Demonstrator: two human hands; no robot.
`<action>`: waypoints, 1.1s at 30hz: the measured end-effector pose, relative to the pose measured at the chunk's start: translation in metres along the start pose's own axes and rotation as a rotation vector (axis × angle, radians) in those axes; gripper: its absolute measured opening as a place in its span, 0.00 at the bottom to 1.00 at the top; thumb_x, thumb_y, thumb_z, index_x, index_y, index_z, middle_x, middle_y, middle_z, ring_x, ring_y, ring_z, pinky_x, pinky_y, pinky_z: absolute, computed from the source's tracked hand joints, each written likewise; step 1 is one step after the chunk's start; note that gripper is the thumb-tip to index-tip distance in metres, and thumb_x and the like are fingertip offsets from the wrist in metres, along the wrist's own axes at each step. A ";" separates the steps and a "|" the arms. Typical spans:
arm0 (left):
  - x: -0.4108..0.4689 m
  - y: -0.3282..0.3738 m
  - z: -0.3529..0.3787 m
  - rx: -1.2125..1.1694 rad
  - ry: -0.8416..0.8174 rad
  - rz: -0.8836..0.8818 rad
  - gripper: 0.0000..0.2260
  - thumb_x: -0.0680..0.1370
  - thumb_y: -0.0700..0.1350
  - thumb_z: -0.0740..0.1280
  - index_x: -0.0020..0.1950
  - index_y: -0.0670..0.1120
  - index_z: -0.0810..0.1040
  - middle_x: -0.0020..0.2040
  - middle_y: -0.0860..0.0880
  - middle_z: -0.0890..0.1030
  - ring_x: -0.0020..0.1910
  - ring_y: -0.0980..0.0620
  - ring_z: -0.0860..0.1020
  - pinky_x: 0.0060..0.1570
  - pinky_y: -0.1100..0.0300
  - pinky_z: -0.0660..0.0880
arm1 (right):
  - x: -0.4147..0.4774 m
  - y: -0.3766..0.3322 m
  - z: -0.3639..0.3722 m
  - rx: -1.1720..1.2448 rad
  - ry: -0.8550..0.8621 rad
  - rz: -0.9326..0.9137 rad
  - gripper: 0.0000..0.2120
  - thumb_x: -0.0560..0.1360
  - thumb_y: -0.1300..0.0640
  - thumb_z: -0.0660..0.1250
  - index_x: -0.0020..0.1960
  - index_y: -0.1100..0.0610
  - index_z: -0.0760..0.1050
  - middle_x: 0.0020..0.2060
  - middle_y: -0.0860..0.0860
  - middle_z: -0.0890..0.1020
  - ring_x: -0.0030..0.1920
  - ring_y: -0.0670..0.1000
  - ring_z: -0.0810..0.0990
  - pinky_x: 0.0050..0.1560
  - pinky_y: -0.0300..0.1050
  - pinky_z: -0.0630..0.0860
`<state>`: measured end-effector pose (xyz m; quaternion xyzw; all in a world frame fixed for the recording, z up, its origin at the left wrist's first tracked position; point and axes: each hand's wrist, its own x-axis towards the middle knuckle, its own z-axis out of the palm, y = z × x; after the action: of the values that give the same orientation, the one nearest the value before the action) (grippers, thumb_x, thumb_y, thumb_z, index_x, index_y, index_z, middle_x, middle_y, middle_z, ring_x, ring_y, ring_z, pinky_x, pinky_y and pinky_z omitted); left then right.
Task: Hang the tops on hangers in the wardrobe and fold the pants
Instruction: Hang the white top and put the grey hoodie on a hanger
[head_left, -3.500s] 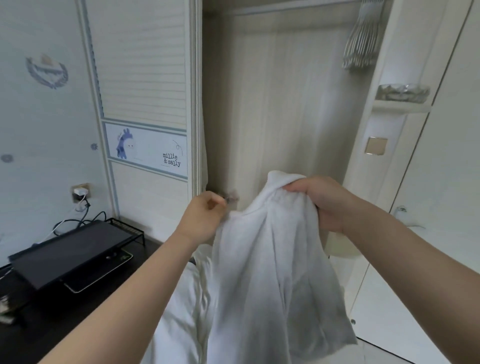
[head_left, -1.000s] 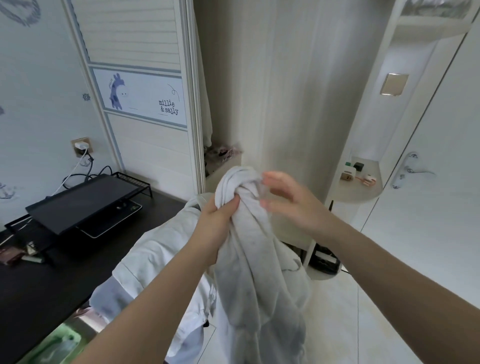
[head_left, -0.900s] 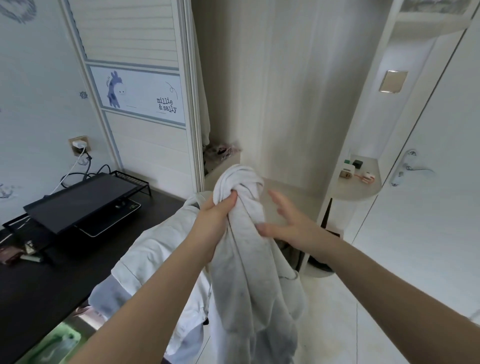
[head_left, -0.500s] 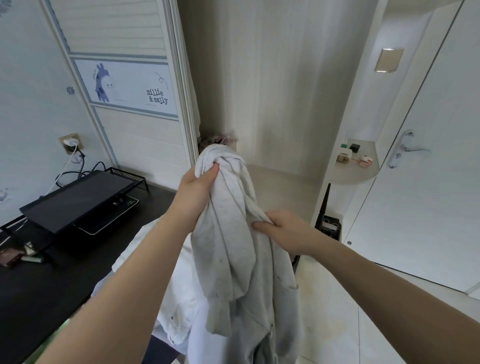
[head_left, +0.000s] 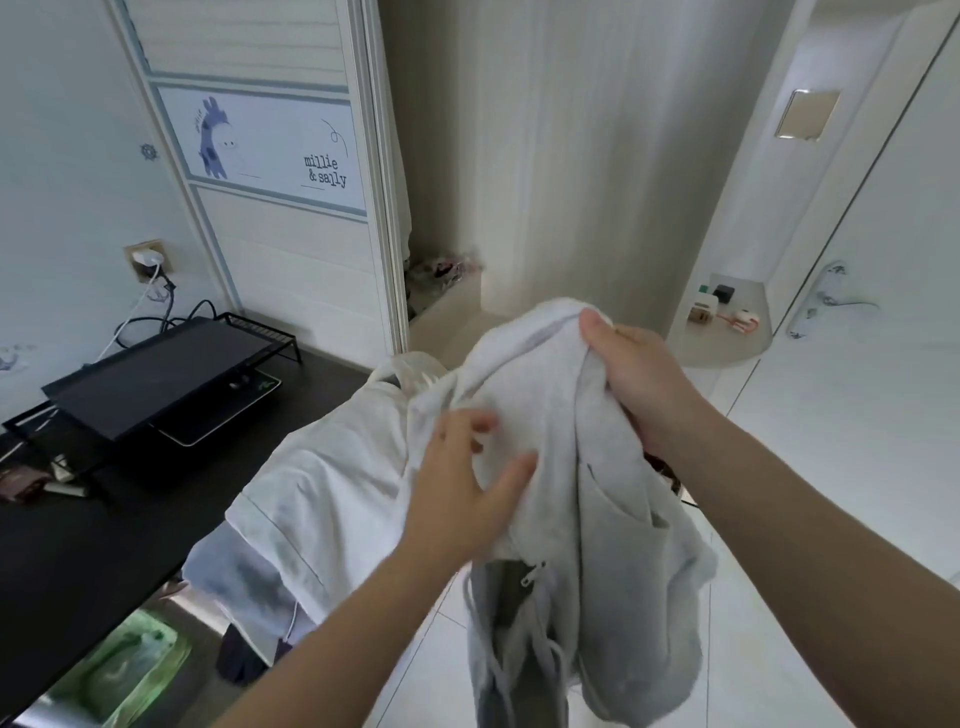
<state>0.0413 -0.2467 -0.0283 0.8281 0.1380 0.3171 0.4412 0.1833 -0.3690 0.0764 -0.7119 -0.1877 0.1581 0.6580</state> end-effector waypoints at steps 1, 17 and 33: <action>-0.009 -0.004 0.007 -0.060 -0.086 -0.103 0.26 0.70 0.67 0.67 0.64 0.56 0.71 0.60 0.59 0.73 0.57 0.60 0.75 0.55 0.65 0.70 | 0.002 -0.003 -0.002 0.037 0.025 0.020 0.19 0.81 0.46 0.66 0.44 0.60 0.83 0.38 0.53 0.87 0.37 0.49 0.86 0.33 0.39 0.79; 0.004 -0.059 0.011 0.000 0.008 -0.429 0.12 0.80 0.37 0.60 0.43 0.51 0.77 0.40 0.53 0.81 0.43 0.51 0.79 0.35 0.67 0.70 | 0.016 0.022 -0.042 0.569 0.224 0.114 0.15 0.83 0.52 0.62 0.58 0.64 0.78 0.51 0.56 0.87 0.52 0.52 0.86 0.46 0.45 0.83; 0.106 0.086 -0.026 0.290 -0.111 0.219 0.07 0.72 0.42 0.71 0.34 0.48 0.76 0.32 0.50 0.78 0.36 0.48 0.76 0.39 0.51 0.74 | -0.061 0.079 0.003 -0.353 -0.115 -0.027 0.38 0.65 0.34 0.73 0.71 0.39 0.63 0.63 0.40 0.71 0.65 0.44 0.72 0.64 0.46 0.73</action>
<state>0.1008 -0.2256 0.0949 0.9093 0.0668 0.2936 0.2871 0.1330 -0.4004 -0.0035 -0.8035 -0.2596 0.1543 0.5129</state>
